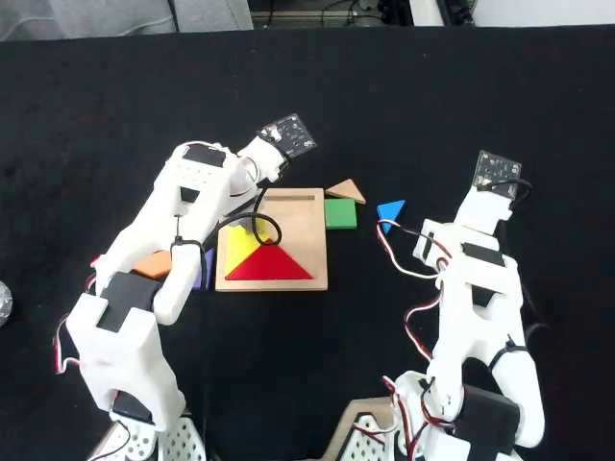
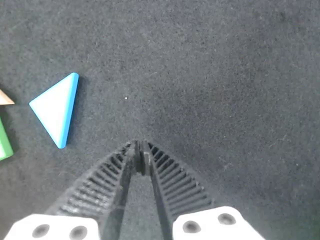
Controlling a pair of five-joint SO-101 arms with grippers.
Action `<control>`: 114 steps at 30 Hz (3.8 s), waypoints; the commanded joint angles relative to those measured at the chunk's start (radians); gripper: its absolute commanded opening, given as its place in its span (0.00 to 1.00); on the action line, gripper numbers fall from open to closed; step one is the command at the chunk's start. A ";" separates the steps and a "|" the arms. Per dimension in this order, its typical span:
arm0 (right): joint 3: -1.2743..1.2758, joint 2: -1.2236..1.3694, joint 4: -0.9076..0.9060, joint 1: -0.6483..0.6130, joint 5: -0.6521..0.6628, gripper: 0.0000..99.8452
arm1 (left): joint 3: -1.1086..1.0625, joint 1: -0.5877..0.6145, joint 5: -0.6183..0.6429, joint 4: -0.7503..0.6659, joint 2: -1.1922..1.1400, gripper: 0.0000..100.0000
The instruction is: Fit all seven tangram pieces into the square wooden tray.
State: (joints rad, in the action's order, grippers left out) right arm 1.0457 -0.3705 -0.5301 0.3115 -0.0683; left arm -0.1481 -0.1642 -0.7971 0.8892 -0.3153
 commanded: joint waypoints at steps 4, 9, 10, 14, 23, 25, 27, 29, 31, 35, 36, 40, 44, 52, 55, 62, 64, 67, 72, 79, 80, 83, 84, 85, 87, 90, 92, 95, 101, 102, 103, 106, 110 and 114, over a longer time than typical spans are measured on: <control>-0.064 -0.044 0.018 -0.018 -0.005 0.01 | -0.021 0.021 -0.009 -0.005 0.018 0.31; -0.064 -0.044 0.018 -0.018 -0.005 0.01 | -0.016 0.030 -0.006 0.058 0.114 0.31; -0.064 -0.044 0.018 -0.018 -0.005 0.01 | -0.021 0.028 -0.005 0.068 0.155 0.31; -0.062 -0.044 0.018 -0.018 -0.005 0.01 | -0.022 0.051 -0.002 0.095 0.316 0.31; -0.062 -0.042 0.018 -0.018 -0.005 0.01 | -0.119 0.294 -0.005 0.394 0.638 0.31; -0.061 -0.042 0.018 -0.020 -0.005 0.01 | -0.133 0.369 -0.008 0.476 0.703 0.31; -0.061 -0.042 0.018 -0.020 -0.005 0.01 | -0.165 0.440 -0.046 0.499 0.750 0.31; -0.061 -0.042 0.018 -0.020 -0.005 0.01 | -0.223 0.489 -0.126 0.496 0.753 0.31; -0.059 -0.042 0.018 -0.020 -0.005 0.01 | -0.303 0.498 -0.173 0.462 0.732 0.31; -0.058 -0.038 0.018 -0.020 -0.005 0.01 | -0.450 0.499 -0.150 0.242 0.658 0.31; -0.056 -0.036 0.018 -0.020 -0.005 0.01 | -0.481 0.499 -0.146 0.184 0.638 0.31; -0.054 -0.036 0.018 -0.020 -0.003 0.01 | -0.552 0.492 -0.146 0.020 0.580 0.31; -0.054 -0.036 0.018 -0.020 -0.003 0.01 | -0.559 0.472 -0.149 0.006 0.543 0.31; -0.056 -0.036 0.018 -0.020 -0.003 0.01 | -0.558 0.464 0.015 0.080 0.539 0.31; -0.058 -0.036 0.018 -0.021 -0.003 0.01 | -0.562 0.418 -0.051 0.129 0.549 0.31; -0.056 -0.036 0.018 -0.020 -0.003 0.01 | -0.529 0.374 -0.100 0.133 0.542 0.18; -0.056 -0.036 0.018 -0.020 -0.003 0.01 | -0.518 0.375 -0.103 0.133 0.539 0.07; -0.056 -0.036 0.018 -0.020 -0.003 0.01 | -0.512 0.367 -0.112 0.167 0.535 0.05; -0.058 -0.036 0.018 -0.020 -0.003 0.01 | -0.513 0.366 -0.206 0.180 0.535 0.17; -0.059 -0.036 0.018 -0.020 -0.003 0.01 | -0.519 0.372 -0.215 0.089 0.534 0.21; -0.059 -0.036 0.018 -0.020 -0.003 0.01 | -0.521 0.374 -0.215 0.064 0.528 0.21; -0.059 -0.036 0.018 -0.020 -0.003 0.01 | -0.512 0.374 -0.215 0.038 0.477 0.21; -0.059 -0.036 0.018 -0.020 -0.003 0.01 | -0.519 0.366 -0.215 0.041 0.462 0.21; -0.059 -0.036 0.018 -0.020 -0.003 0.01 | -0.521 0.361 -0.215 0.060 0.446 0.21; -0.059 -0.036 0.018 -0.020 -0.003 0.01 | -0.512 0.343 -0.219 0.110 0.413 0.21; -0.059 -0.036 0.018 -0.020 -0.003 0.01 | -0.507 0.334 -0.222 0.120 0.384 0.21; -0.061 -0.036 0.018 -0.020 -0.003 0.01 | -0.481 0.337 -0.222 0.110 0.361 0.21; -0.061 -0.036 0.018 -0.020 -0.003 0.01 | -0.433 0.340 -0.222 0.117 0.311 0.21; -0.061 -0.036 0.018 -0.020 -0.003 0.01 | -0.326 0.343 -0.221 0.120 0.173 0.21; -0.061 -0.036 0.018 -0.020 -0.003 0.01 | -0.311 0.343 -0.221 0.135 0.157 0.21; -0.061 -0.036 0.018 -0.020 -0.003 0.01 | -0.292 0.343 -0.221 0.158 0.143 0.21; -0.061 -0.036 0.018 -0.020 -0.003 0.01 | -0.232 0.355 -0.222 0.198 0.115 0.21; -0.061 -0.036 0.018 -0.020 -0.003 0.01 | -0.182 0.398 -0.222 0.203 0.112 0.21; -0.061 -0.036 0.018 -0.020 -0.003 0.01 | -0.120 0.444 -0.219 0.203 0.112 0.21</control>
State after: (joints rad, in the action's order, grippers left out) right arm 1.0457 -0.3705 -0.5301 0.3115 -0.0683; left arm -0.3705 0.2271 -1.0150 1.0886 -0.2094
